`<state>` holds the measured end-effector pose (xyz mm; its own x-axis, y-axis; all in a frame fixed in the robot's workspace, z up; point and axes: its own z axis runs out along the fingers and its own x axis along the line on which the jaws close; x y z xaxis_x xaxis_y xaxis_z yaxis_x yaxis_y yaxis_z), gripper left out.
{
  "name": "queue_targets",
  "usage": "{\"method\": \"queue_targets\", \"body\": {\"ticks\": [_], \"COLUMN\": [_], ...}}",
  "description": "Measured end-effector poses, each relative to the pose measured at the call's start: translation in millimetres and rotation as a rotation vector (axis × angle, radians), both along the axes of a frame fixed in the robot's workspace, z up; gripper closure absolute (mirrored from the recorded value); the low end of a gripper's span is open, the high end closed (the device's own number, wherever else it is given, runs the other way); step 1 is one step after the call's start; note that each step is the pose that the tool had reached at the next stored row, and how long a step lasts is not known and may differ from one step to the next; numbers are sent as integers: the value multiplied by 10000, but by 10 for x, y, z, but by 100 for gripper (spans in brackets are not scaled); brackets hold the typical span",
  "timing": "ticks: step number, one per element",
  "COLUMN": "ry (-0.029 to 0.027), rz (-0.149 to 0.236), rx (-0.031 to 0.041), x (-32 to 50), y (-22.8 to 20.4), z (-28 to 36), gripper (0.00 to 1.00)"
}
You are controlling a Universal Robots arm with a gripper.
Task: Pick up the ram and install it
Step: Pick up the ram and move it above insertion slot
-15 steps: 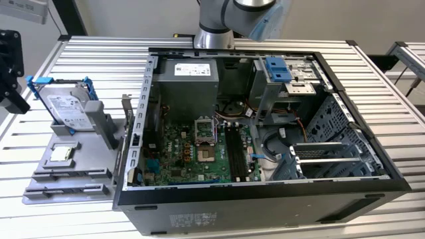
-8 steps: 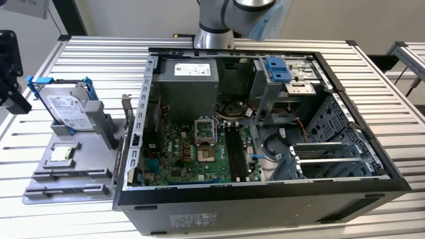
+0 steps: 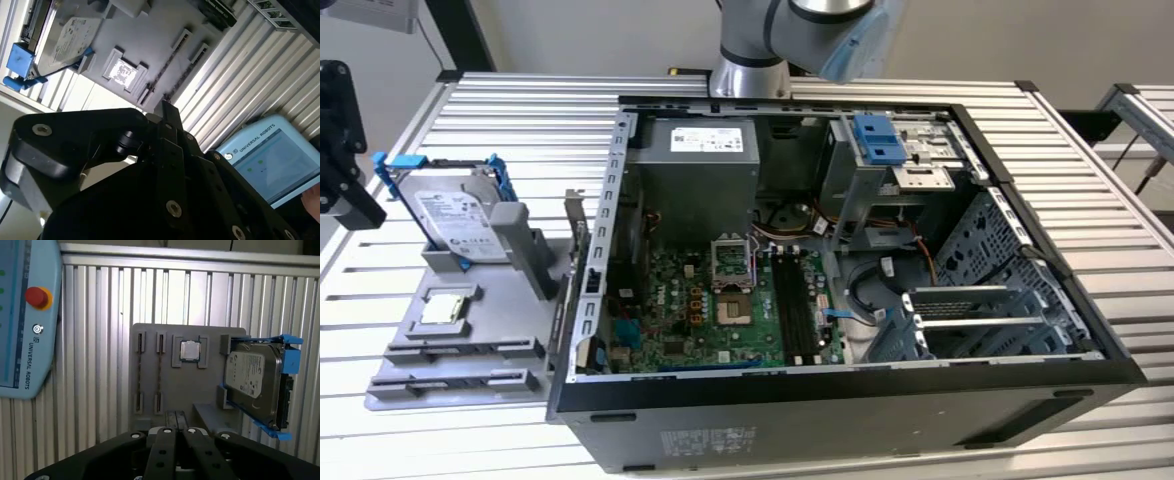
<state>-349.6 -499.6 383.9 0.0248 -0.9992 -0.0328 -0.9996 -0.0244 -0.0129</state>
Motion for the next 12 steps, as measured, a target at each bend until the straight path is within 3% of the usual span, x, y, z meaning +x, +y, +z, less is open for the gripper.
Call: {"method": "queue_targets", "body": {"ticks": [11, 12], "ry": [2, 1], "rz": [0, 0], "rx": [0, 0], "x": [0, 0], "y": [0, 0], "z": [0, 0], "gripper": [100, 0]}}
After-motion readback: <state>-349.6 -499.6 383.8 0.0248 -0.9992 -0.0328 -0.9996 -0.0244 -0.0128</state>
